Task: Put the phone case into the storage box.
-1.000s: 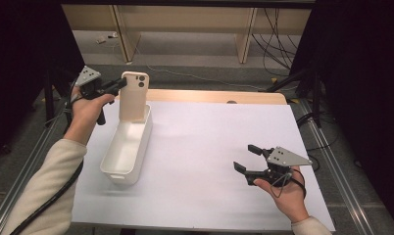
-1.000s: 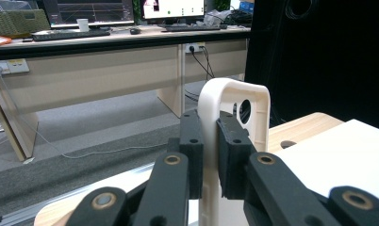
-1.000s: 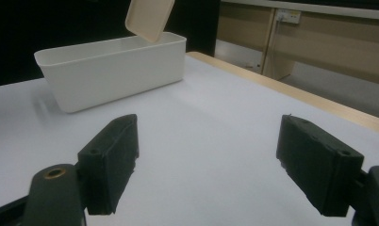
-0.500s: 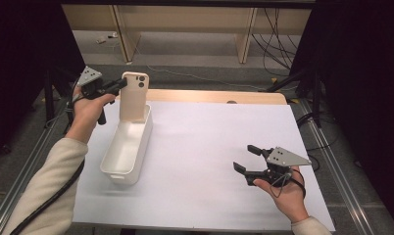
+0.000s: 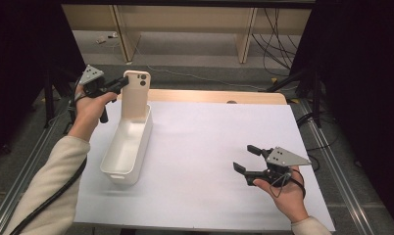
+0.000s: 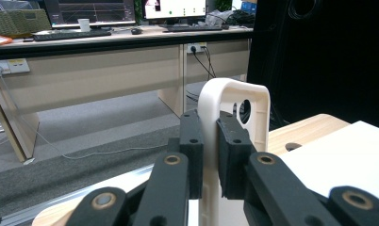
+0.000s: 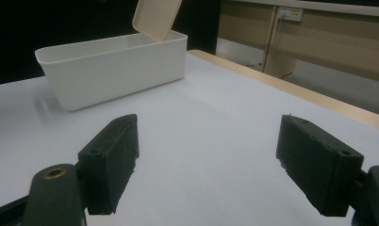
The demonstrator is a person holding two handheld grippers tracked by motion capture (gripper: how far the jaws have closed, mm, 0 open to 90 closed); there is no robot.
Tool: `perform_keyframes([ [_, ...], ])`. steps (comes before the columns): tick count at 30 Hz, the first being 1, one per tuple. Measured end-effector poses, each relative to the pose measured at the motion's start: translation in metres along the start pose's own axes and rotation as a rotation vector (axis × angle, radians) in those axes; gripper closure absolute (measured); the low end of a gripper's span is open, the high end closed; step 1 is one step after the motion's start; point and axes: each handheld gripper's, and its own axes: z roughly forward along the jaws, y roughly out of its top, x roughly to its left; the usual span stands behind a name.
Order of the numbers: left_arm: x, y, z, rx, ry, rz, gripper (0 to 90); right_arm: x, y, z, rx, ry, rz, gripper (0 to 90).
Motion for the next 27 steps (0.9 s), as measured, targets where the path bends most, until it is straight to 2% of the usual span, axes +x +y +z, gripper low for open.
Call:
perform_keyframes([
  [27, 0.004, -0.001, 0.011, 0.000, 0.004, -0.005, 81.9, 0.000, 0.000, 0.000, 0.000, 0.004, 0.001, 22.9],
])
